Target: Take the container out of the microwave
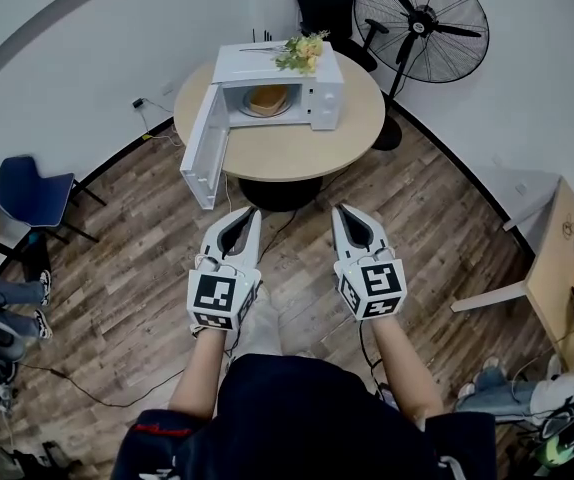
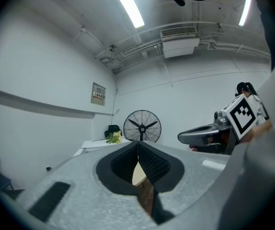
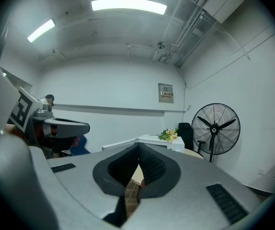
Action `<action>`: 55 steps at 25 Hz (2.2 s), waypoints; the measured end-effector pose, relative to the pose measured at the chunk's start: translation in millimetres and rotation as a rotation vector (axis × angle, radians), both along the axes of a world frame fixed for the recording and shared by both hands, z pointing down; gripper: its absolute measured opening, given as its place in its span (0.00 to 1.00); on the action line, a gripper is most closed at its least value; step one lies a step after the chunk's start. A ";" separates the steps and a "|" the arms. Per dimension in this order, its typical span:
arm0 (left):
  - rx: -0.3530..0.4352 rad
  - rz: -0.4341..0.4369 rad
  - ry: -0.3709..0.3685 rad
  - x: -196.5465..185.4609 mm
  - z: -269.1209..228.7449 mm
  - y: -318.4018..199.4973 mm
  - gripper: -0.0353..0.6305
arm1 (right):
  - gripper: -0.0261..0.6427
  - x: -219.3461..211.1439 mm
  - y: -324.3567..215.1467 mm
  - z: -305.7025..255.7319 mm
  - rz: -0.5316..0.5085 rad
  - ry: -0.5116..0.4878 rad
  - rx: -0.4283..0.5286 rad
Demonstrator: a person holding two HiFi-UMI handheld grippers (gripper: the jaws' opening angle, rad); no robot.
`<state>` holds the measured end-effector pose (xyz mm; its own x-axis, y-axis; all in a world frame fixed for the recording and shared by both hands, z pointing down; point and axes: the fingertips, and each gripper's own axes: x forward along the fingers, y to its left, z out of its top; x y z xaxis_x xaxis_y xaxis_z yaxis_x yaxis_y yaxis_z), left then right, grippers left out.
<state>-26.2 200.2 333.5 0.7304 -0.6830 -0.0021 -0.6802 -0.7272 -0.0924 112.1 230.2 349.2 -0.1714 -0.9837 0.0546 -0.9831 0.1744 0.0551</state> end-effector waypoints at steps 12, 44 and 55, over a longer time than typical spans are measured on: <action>0.014 0.004 -0.027 16.3 -5.3 -130.5 0.08 | 0.04 7.2 -139.6 0.1 -0.015 -0.009 -0.018; -0.038 0.119 -0.054 34.9 17.2 -328.3 0.08 | 0.04 -7.9 -349.3 27.9 -0.010 0.077 -0.123; -0.117 0.033 -0.077 53.6 48.9 -381.1 0.08 | 0.04 9.6 -414.3 86.3 -0.150 0.148 -0.290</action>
